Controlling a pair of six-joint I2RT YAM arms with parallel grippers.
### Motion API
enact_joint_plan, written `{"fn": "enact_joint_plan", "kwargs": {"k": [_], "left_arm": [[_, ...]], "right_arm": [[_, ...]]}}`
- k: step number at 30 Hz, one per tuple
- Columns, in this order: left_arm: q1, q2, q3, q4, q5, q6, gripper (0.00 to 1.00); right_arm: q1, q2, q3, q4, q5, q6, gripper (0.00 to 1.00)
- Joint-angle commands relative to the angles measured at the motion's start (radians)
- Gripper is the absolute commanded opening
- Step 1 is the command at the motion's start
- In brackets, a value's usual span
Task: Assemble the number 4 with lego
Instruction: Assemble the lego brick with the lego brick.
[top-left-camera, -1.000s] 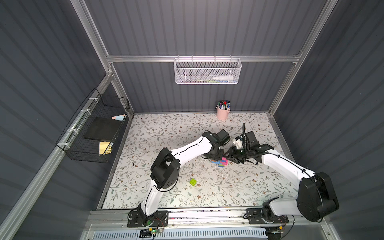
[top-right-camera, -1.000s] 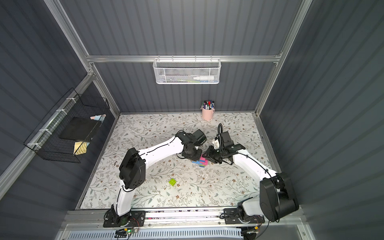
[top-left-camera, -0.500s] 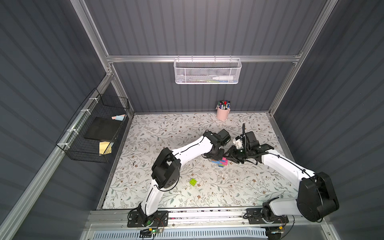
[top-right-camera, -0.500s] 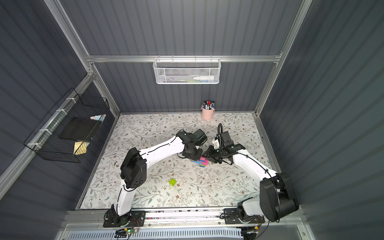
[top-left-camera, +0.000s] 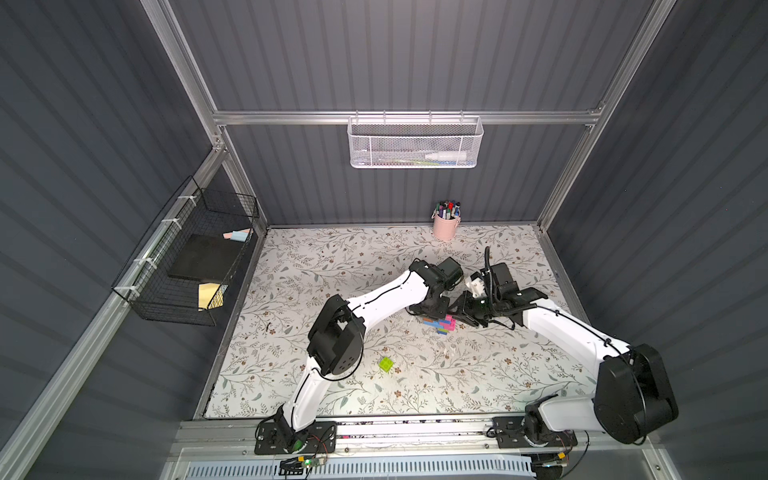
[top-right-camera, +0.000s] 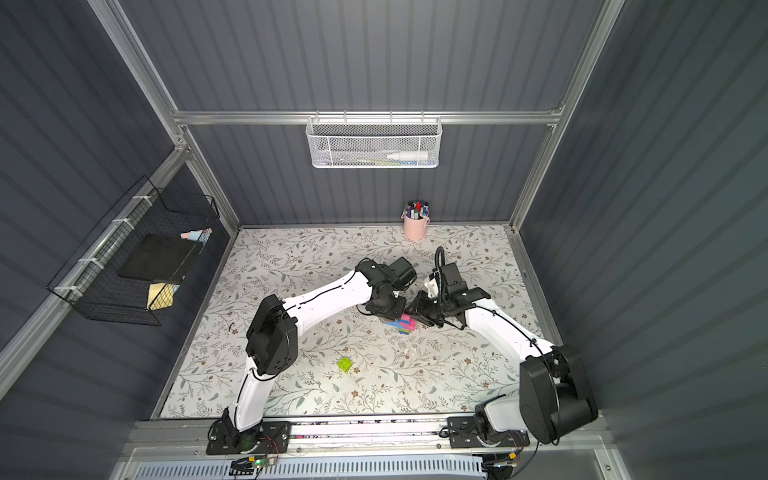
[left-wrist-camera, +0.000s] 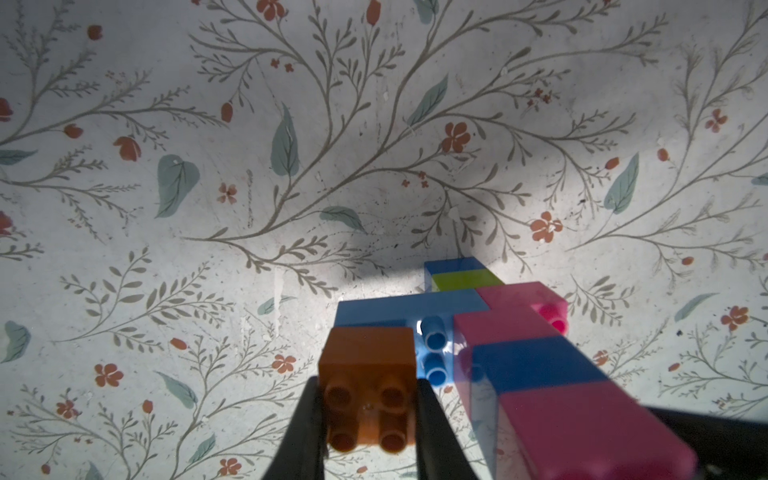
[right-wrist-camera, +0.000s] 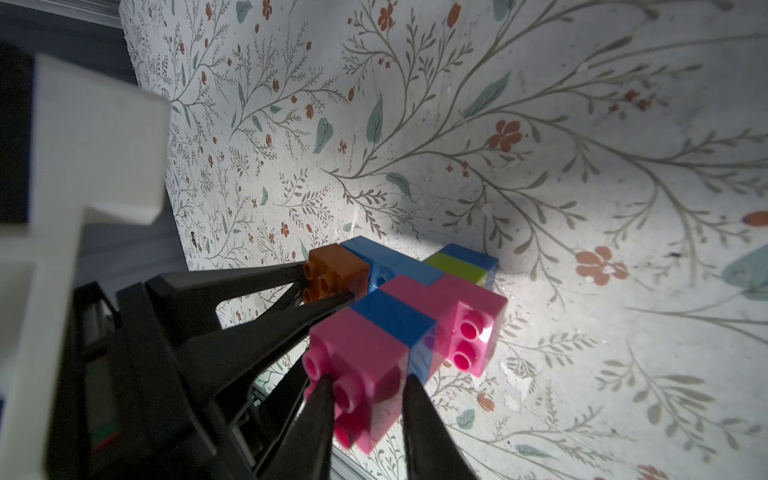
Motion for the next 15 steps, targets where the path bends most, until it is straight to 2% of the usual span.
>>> {"fn": "enact_joint_plan", "kwargs": {"k": [1, 15], "left_arm": [[-0.02, 0.06, 0.001, -0.014, -0.005, 0.014, 0.0], [-0.026, 0.086, 0.009, -0.023, 0.006, 0.035, 0.0]], "right_arm": [[0.006, 0.025, -0.017, -0.086, 0.07, -0.001, 0.29], [0.007, 0.031, -0.001, -0.111, 0.078, -0.017, 0.29]]}}
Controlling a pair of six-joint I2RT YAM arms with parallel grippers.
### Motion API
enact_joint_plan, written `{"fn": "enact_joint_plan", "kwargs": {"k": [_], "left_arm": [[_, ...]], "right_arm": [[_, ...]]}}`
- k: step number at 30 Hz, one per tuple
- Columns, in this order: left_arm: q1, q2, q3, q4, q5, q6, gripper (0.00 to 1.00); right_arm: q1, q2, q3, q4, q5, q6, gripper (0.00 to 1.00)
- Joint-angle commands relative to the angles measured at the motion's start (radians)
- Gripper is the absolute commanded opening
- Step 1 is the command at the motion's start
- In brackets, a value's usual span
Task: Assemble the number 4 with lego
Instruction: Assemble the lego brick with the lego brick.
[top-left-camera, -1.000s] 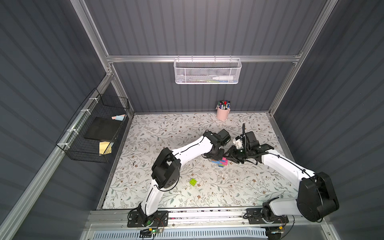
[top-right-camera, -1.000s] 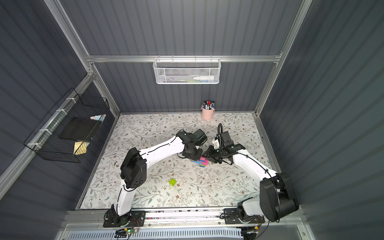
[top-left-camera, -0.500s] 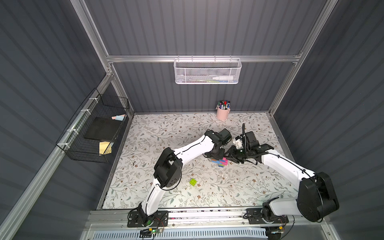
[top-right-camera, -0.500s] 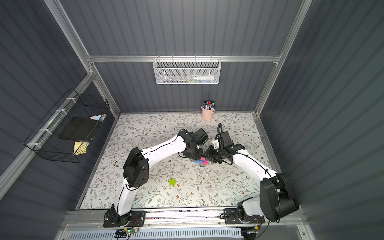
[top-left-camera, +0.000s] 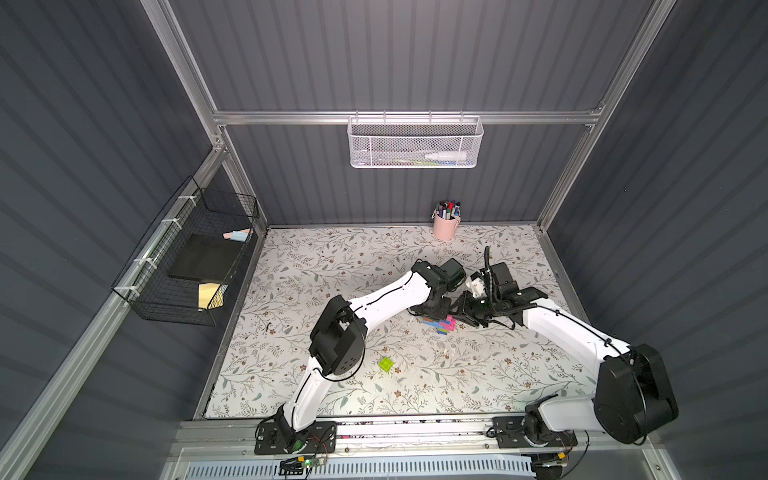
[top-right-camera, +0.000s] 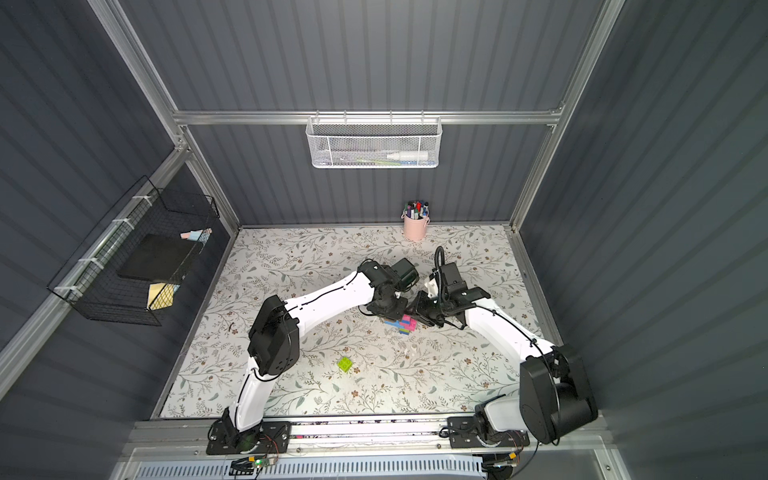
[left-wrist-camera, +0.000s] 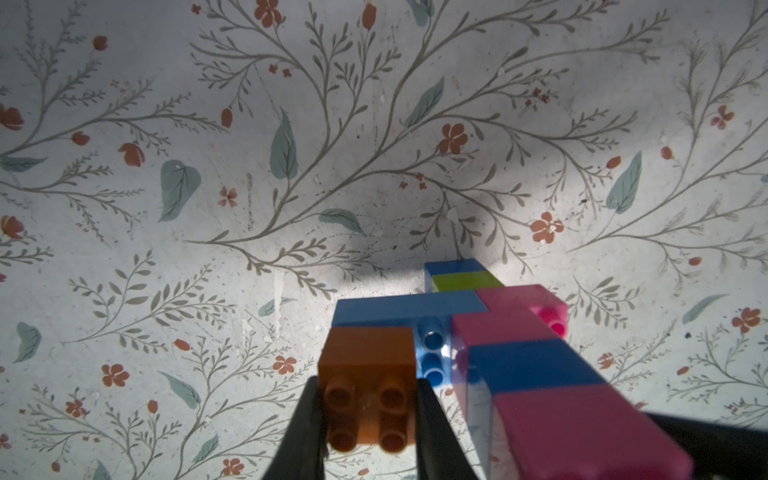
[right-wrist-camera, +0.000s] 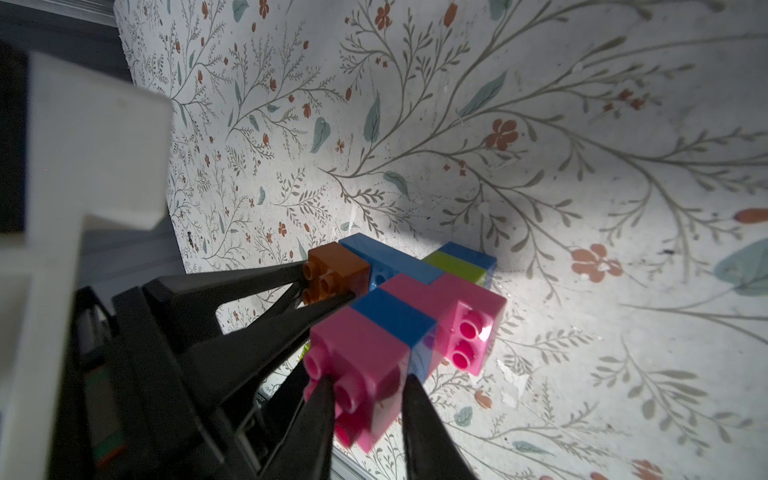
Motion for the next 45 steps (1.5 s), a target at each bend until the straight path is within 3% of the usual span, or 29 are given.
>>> {"fn": "enact_joint_plan", "kwargs": {"k": [1, 13, 23, 30, 38, 45], "left_arm": [[-0.016, 0.078, -0.003, -0.024, 0.024, 0.032, 0.0], [-0.017, 0.086, 0.014, -0.043, 0.018, 0.047, 0.0], [-0.017, 0.021, -0.031, -0.019, 0.024, 0.048, 0.27], [-0.015, -0.017, -0.047, -0.011, 0.018, 0.033, 0.4], [-0.014, -0.054, -0.05, 0.005, -0.005, 0.028, 0.52], [-0.004, -0.097, -0.067, 0.018, -0.028, 0.027, 0.53]], "right_arm": [[0.005, 0.031, -0.012, -0.09, 0.07, -0.012, 0.29], [0.007, 0.041, -0.019, -0.095, 0.068, -0.019, 0.28], [0.007, 0.024, -0.035, -0.104, 0.073, -0.025, 0.28], [0.007, 0.02, -0.032, -0.113, 0.078, -0.032, 0.29], [0.006, 0.019, -0.032, -0.119, 0.08, -0.041, 0.29], [0.006, 0.028, -0.027, -0.123, 0.08, -0.045, 0.29]]}}
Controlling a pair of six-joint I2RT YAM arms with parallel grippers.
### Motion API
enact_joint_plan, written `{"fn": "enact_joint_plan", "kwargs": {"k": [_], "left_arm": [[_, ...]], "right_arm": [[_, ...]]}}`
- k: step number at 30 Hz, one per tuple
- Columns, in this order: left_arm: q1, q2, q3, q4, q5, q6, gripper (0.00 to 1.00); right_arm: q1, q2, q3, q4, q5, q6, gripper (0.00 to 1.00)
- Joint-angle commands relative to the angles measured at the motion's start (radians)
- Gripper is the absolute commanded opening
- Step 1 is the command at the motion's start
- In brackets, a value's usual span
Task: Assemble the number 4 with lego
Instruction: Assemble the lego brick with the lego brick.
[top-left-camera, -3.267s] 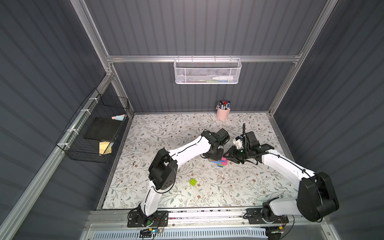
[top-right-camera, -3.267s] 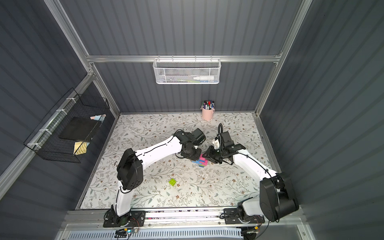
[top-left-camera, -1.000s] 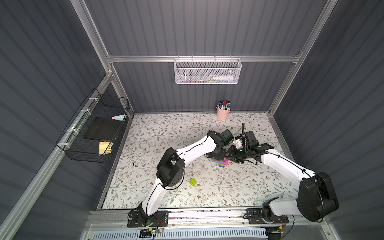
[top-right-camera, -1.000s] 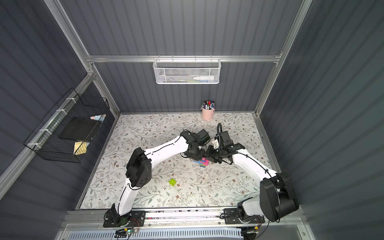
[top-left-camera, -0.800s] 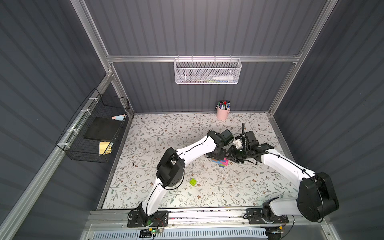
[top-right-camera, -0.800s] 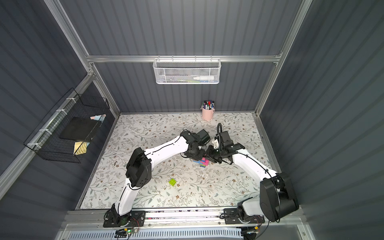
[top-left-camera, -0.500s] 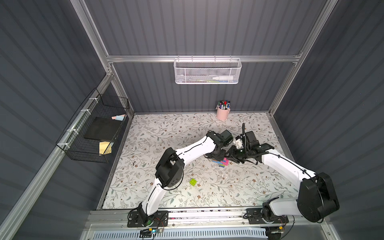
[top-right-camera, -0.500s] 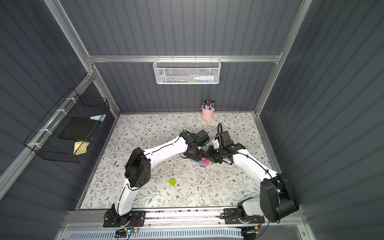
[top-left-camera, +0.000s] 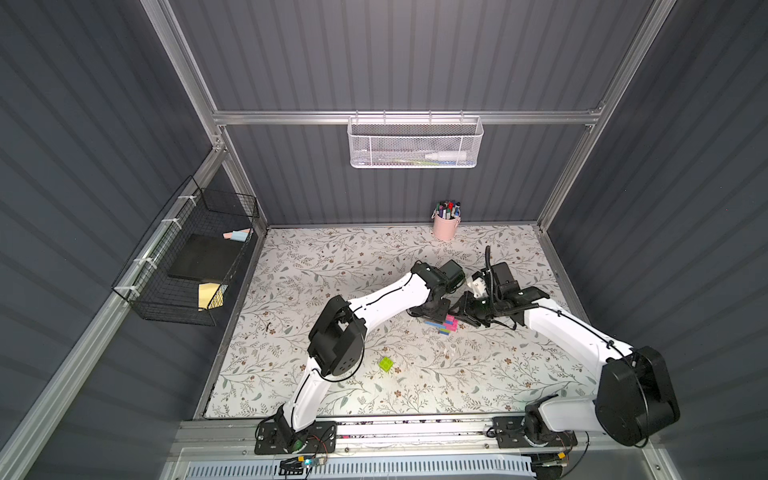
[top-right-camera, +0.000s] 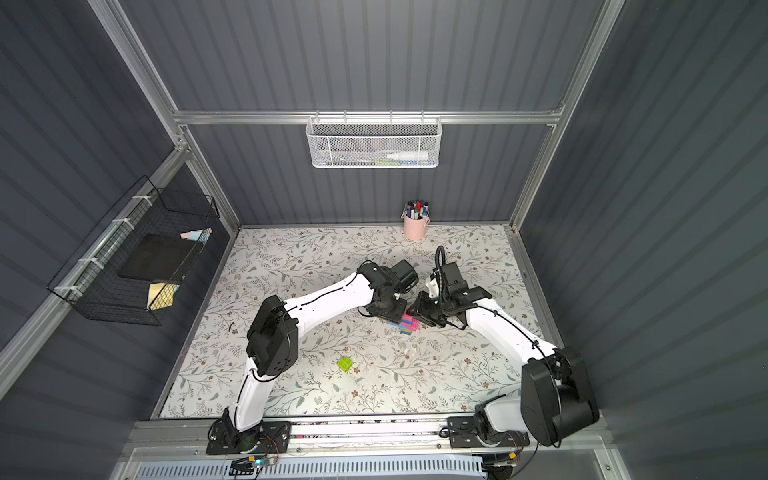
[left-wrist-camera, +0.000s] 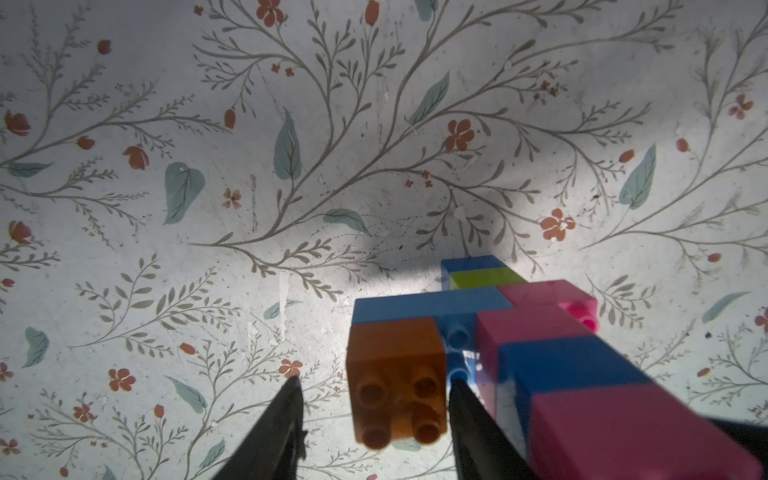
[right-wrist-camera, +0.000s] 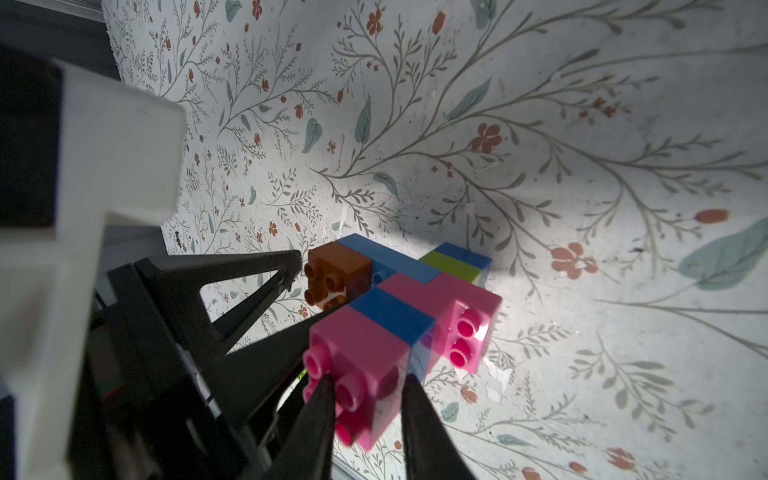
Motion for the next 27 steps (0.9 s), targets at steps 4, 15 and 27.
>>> {"fn": "enact_joint_plan", "kwargs": {"k": [4, 15, 27], "left_arm": [[0.001, -0.086, -0.035, 0.006, -0.02, 0.009, 0.49], [0.011, -0.117, -0.048, 0.024, -0.025, 0.007, 0.35], [0.013, -0.081, -0.023, 0.028, -0.008, 0.015, 0.24]], "right_arm": [[0.007, 0.038, -0.025, -0.107, 0.059, -0.019, 0.29], [0.007, 0.048, -0.022, -0.115, 0.064, -0.023, 0.29], [0.007, 0.055, -0.016, -0.117, 0.063, -0.026, 0.29]]}}
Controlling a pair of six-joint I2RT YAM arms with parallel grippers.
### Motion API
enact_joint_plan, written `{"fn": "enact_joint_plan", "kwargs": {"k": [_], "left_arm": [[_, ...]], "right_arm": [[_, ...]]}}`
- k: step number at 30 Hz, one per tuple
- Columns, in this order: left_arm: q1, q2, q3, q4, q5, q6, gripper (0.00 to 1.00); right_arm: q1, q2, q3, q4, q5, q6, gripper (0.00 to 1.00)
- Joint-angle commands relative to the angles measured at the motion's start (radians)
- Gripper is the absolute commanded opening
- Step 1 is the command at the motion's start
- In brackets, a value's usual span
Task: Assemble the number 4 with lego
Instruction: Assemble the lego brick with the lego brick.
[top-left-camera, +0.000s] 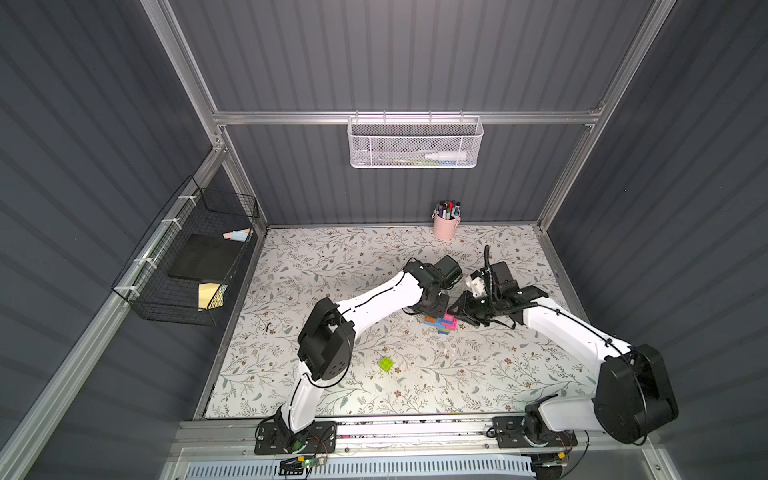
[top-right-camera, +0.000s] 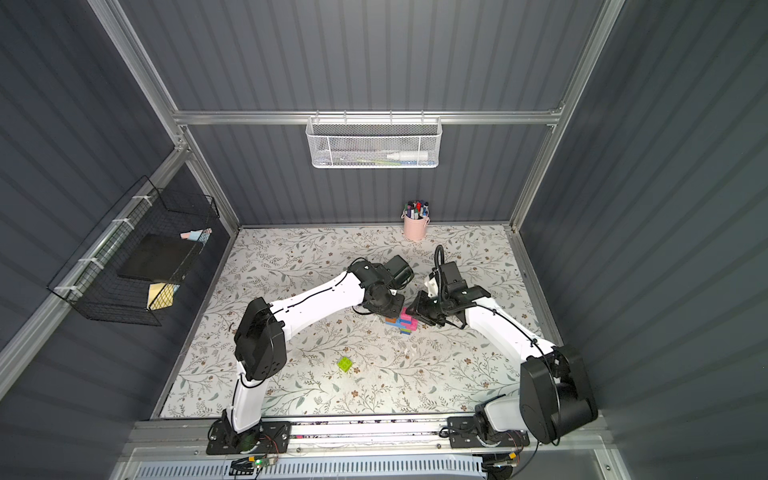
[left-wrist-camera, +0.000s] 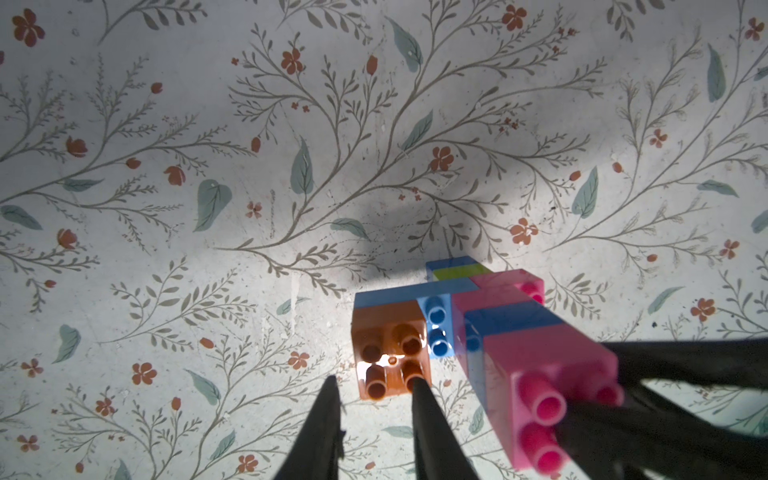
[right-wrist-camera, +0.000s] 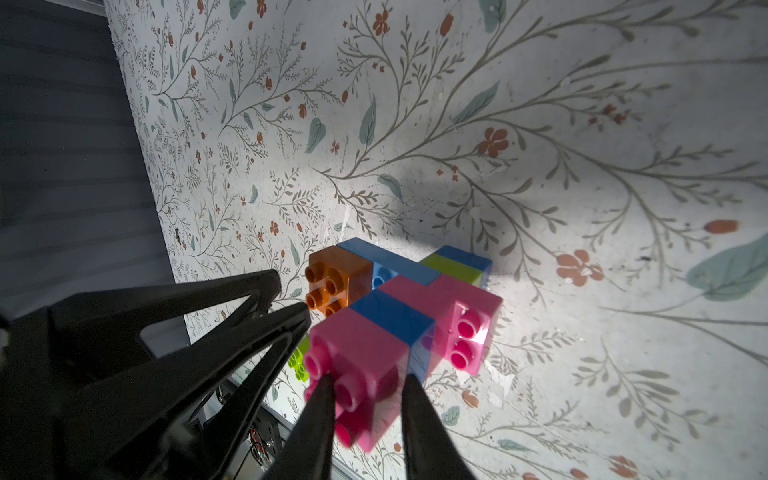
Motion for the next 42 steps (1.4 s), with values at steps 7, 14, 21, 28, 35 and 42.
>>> {"fn": "enact_joint_plan", "kwargs": {"k": [7, 14, 21, 28, 35, 42], "left_arm": [[0.006, 0.034, 0.026, -0.035, -0.001, 0.034, 0.22], [0.005, 0.065, 0.027, -0.034, -0.002, 0.043, 0.21], [0.005, 0.045, 0.021, -0.024, -0.015, 0.043, 0.2], [0.009, -0.044, 0.011, -0.014, -0.081, 0.027, 0.39], [0.016, -0.156, -0.082, -0.036, -0.102, 0.053, 0.62], [0.014, -0.347, -0.374, -0.027, -0.059, 0.267, 0.87]], "right_arm": [[0.006, 0.045, -0.027, -0.118, 0.068, -0.014, 0.29], [0.005, 0.045, -0.028, -0.117, 0.067, -0.016, 0.29], [0.005, 0.044, -0.03, -0.119, 0.068, -0.015, 0.29], [0.005, 0.042, -0.031, -0.121, 0.067, -0.019, 0.29], [0.005, 0.05, -0.027, -0.124, 0.069, -0.027, 0.29], [0.005, 0.056, -0.017, -0.132, 0.071, -0.036, 0.29]]}}
